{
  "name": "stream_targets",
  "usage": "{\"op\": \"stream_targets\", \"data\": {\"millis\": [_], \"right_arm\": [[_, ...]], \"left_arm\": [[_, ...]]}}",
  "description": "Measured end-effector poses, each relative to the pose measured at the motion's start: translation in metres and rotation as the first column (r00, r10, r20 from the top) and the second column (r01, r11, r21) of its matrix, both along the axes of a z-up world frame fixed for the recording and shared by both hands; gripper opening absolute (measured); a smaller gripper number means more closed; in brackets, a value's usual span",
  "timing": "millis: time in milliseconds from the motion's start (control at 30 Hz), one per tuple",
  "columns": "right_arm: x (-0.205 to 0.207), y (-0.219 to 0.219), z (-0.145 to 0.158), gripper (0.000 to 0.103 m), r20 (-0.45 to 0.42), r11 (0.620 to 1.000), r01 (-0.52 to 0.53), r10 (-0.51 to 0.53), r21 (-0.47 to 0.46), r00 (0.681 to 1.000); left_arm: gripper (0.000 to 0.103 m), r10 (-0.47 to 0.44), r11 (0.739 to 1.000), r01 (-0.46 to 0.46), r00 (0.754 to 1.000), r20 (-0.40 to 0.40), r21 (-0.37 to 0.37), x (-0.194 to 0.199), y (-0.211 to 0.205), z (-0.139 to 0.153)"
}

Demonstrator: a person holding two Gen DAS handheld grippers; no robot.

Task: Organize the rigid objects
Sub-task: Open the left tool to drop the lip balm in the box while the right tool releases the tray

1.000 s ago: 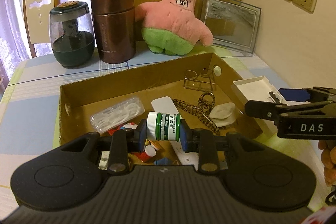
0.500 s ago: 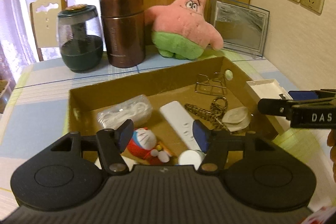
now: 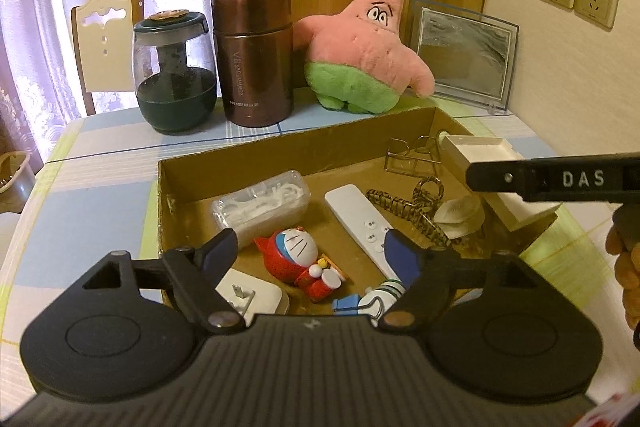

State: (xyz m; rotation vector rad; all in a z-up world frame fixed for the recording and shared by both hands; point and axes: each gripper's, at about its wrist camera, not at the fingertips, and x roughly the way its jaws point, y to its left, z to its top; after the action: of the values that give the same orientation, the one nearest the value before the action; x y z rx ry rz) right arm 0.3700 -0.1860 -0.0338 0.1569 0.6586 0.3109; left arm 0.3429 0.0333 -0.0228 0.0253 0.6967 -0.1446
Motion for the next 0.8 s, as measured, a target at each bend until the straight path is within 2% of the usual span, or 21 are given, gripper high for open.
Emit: {"op": "stream_targets", "data": {"millis": [267,333,433,633,800], "right_arm": [[0.006,0.000,0.000,0.085,-0.001,0.999,-0.004,0.004,0.042,1.000],[0.008,-0.001,-0.001,0.086,-0.003,0.999,0.016,-0.016,0.040,1.000],[0.006,-0.007,0.000,0.090,0.000,0.998,0.033,-0.033,0.053,0.999],[-0.007,-0.015,0.003,0.091,0.008,0.998,0.047,-0.047,0.031,0.999],[-0.023,-0.022,0.009,0.091,0.003,0.998,0.066,-0.066,0.001,0.998]], "left_arm": [[0.084,0.000,1.000,0.000,1.000,0.004,-0.006,-0.001,0.004,0.000],[0.092,-0.001,1.000,0.001,1.000,0.004,-0.004,-0.002,0.004,0.000],[0.095,-0.001,1.000,0.001,1.000,0.008,0.002,-0.004,0.006,0.000],[0.099,0.022,1.000,-0.022,1.000,0.011,0.005,-0.016,0.011,0.000],[0.099,0.053,0.998,-0.053,0.999,0.003,-0.026,-0.033,0.016,0.006]]}}
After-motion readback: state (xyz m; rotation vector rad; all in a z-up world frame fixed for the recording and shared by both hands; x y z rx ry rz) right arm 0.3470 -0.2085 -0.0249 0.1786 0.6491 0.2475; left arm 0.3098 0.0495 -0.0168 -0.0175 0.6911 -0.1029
